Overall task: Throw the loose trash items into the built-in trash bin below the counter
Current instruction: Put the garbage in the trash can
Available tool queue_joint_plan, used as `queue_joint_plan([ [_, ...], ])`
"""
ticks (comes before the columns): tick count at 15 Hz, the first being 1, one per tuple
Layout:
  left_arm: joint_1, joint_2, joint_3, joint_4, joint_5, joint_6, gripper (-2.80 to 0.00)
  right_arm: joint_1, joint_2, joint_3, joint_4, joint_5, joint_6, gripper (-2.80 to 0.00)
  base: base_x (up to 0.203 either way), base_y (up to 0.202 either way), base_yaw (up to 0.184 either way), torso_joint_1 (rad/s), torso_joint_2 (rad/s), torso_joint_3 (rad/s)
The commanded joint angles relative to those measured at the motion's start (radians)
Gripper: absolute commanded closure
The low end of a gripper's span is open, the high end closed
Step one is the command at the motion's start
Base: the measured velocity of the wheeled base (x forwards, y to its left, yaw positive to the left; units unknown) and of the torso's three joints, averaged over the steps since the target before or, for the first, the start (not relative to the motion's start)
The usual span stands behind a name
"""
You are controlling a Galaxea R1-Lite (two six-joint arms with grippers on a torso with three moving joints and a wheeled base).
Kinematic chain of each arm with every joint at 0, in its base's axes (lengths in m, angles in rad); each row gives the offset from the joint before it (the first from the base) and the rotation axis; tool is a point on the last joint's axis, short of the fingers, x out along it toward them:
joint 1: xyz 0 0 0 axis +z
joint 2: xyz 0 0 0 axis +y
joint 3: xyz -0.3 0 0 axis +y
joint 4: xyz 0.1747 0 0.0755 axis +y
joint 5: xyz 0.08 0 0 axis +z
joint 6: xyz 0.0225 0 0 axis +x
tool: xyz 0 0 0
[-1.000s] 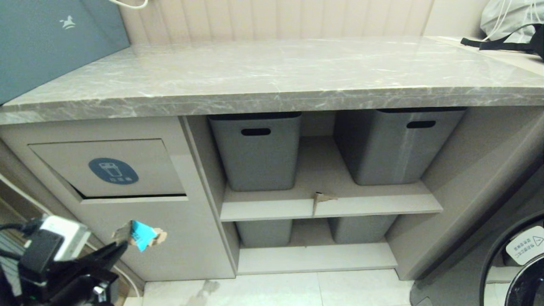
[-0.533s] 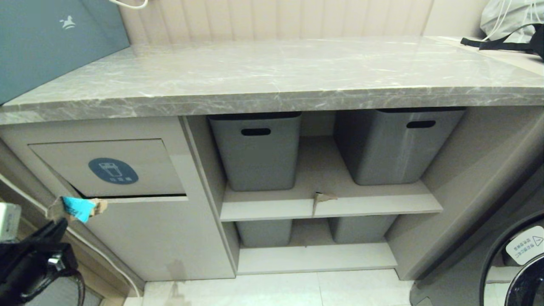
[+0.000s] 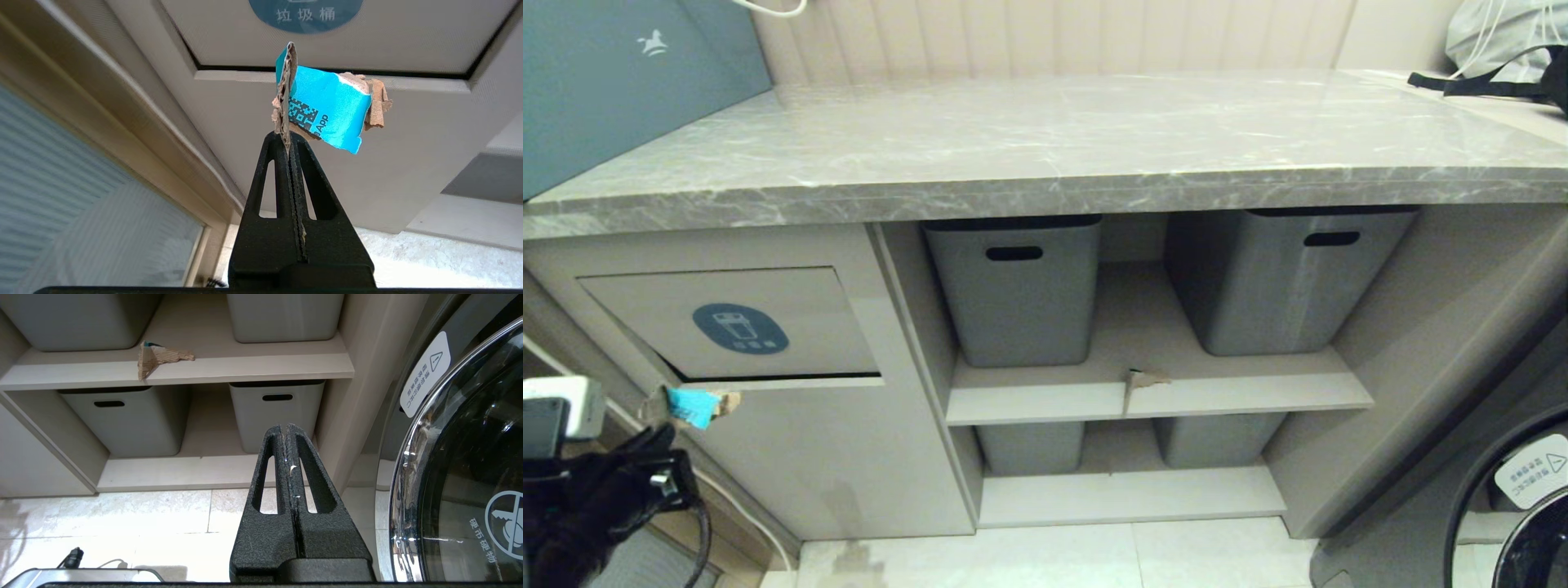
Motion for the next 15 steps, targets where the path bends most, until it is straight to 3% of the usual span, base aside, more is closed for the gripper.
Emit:
queue_joint_plan([
  [1, 0.001, 0.100, -0.030, -0.023, 0.001, -0.007, 0.00, 0.001, 0.000, 0.000, -0.001, 0.000, 0.000, 0.00, 0.000, 0.000, 0.000, 0.000, 0.00, 0.000],
  [4, 0.001, 0.211, -0.096, -0.081, 0.001, -0.015, 0.00, -0.001, 0.000, 0.000, -0.001, 0.000, 0.000, 0.00, 0.000, 0.000, 0.000, 0.000, 0.00, 0.000],
  [15, -0.008, 0.521, -0.398, -0.108, -0.002, -0.009, 0.00, -0.001, 0.000, 0.000, -0.001, 0.000, 0.000, 0.00, 0.000, 0.000, 0.000, 0.000, 0.00, 0.000],
])
